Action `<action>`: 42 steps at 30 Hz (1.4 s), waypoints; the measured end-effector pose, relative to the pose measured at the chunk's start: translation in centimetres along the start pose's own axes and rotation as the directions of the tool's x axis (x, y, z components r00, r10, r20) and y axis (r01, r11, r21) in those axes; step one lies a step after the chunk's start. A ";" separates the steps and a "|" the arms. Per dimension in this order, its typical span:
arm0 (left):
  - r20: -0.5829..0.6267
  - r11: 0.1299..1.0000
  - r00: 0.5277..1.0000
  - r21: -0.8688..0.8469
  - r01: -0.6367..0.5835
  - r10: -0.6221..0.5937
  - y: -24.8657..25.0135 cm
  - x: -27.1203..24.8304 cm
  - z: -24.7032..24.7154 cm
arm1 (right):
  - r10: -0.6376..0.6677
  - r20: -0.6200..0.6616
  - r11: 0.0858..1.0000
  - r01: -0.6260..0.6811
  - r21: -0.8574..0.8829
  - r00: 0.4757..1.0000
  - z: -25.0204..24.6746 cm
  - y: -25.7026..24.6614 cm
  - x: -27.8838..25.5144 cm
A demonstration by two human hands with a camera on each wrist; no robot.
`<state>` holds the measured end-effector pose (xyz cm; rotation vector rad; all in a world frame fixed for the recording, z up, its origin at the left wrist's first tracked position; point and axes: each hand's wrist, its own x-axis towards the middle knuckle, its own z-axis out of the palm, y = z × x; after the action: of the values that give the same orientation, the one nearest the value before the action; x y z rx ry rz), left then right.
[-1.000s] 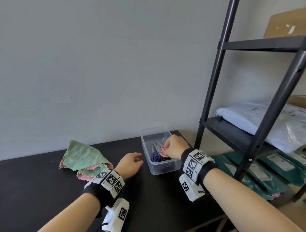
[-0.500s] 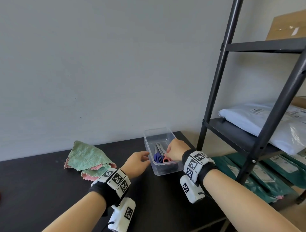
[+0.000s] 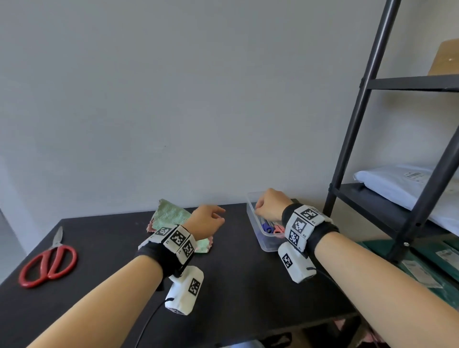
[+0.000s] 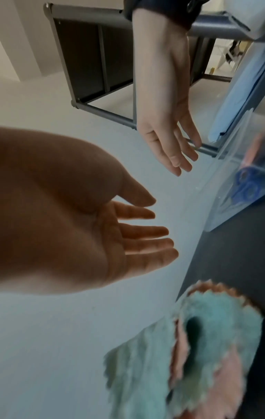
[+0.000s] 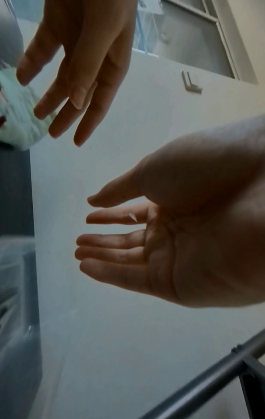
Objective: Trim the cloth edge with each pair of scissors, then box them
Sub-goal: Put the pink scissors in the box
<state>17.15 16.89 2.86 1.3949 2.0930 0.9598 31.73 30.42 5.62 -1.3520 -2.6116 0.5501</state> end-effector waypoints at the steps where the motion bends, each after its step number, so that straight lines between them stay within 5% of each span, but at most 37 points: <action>1: -0.019 1.000 1.000 0.014 0.007 -0.007 -0.5 -0.6 -0.9 | -0.019 0.009 1.000 0.019 -0.005 1.000 0.3 -1.1 0.0; 11: -0.237 0.959 0.961 0.206 0.193 -0.142 -8.6 -7.4 -11.0 | -0.251 0.106 0.968 0.249 0.024 0.962 6.8 -14.6 -0.6; 21: -0.404 0.886 0.843 0.141 0.441 -0.355 -18.0 -14.1 -18.5 | -0.396 0.247 0.917 0.396 0.054 0.884 15.0 -27.1 -1.4; 29: -0.410 0.841 0.775 0.034 0.539 -0.480 -24.0 -15.6 -21.0 | -0.428 0.308 0.899 0.436 0.045 0.850 20.6 -32.9 -0.4; 42: -0.339 0.816 0.755 -0.071 0.574 -0.561 -26.6 -13.2 -21.9 | -0.330 0.346 0.943 0.321 0.085 0.878 24.6 -36.5 2.2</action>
<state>-9.01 -8.50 -2.84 0.5303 2.5787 0.9427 -4.47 6.74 -3.04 -0.8313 -3.0165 0.8338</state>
